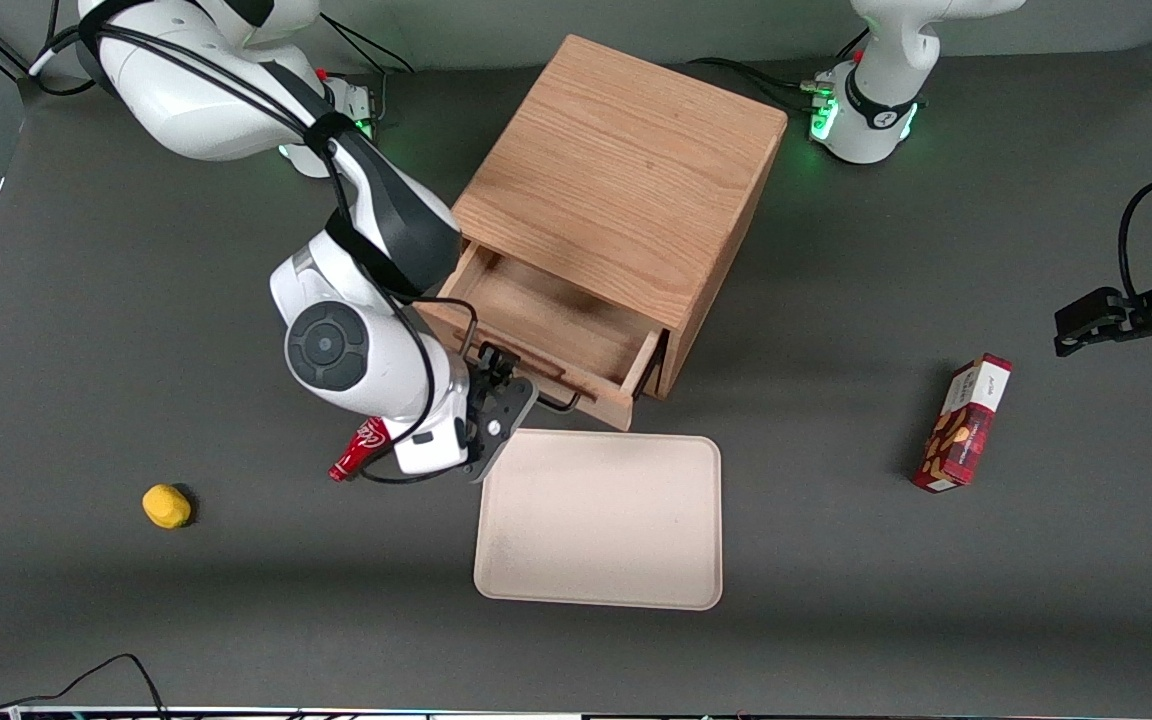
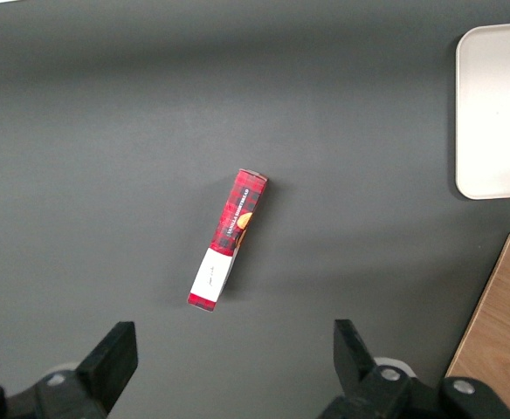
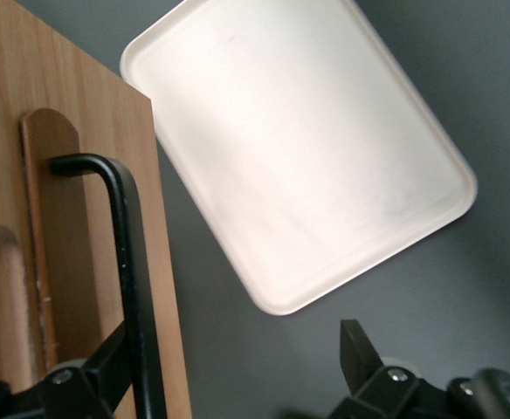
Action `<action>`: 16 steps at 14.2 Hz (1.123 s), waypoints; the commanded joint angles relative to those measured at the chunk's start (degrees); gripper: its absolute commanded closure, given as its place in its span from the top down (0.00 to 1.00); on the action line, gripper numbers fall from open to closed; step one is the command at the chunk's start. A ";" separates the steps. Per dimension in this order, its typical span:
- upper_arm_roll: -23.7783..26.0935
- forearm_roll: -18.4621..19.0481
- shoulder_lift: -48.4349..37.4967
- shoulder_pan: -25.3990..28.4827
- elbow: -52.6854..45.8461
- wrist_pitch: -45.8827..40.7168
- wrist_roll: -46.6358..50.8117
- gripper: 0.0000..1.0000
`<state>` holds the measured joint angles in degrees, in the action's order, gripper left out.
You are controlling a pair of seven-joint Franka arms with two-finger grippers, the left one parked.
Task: Open upper drawer
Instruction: 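Pull the upper drawer outward from the cabinet with the right gripper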
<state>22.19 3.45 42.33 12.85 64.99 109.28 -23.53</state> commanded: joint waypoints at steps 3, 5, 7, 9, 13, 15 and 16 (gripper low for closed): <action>-5.32 0.95 3.02 0.95 -3.02 6.37 -6.79 1.00; -5.41 0.95 4.25 0.95 -4.68 7.00 -6.96 1.00; -5.58 0.77 5.04 0.69 -6.01 6.91 -7.23 1.00; -6.46 0.08 5.05 0.60 -6.54 6.65 -7.66 1.00; -9.53 -7.64 4.96 0.34 -8.03 4.81 -8.02 1.00; -10.15 -9.07 4.96 0.25 -9.09 2.97 -8.11 1.00; -10.15 -9.33 4.96 0.08 -9.18 2.87 -8.11 1.00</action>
<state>12.63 -4.00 45.82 12.52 59.22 114.20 -30.37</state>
